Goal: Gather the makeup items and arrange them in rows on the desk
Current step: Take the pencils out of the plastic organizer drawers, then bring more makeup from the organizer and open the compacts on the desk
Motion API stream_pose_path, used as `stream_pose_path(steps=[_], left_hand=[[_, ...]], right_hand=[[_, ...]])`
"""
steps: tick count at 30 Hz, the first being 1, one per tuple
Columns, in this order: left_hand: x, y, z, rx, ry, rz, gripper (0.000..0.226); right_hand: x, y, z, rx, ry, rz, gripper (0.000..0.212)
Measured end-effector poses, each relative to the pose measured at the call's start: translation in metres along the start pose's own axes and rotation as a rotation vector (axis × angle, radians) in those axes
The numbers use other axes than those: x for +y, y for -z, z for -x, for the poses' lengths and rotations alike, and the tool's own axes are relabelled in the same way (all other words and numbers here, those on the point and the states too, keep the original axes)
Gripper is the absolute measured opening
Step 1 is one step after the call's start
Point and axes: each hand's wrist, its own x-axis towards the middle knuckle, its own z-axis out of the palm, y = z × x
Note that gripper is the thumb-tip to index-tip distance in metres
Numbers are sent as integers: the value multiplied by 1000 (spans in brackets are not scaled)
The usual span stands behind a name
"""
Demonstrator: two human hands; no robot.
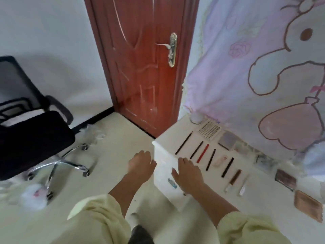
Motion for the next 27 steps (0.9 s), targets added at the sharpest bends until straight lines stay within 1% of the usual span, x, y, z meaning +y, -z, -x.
stream_pose_path(steps=[3, 7, 12, 16, 20, 27], left_hand=[[-48, 12, 59, 38, 133, 26, 29], [-109, 31, 121, 94, 303, 94, 29], [-206, 60, 220, 215, 526, 140, 30], [-285, 74, 301, 258, 679, 137, 37], [-371, 86, 393, 284, 796, 138, 32], [-503, 96, 571, 345, 1031, 141, 29]], right_hand=[[-56, 1, 19, -49, 210, 58, 40], [-128, 3, 32, -84, 389, 127, 43], [-261, 7, 69, -112, 639, 142, 38], [-368, -2, 111, -123, 786, 186, 38], [-484, -18, 169, -159, 917, 214, 46], [-674, -53, 304, -201, 1156, 209, 38]])
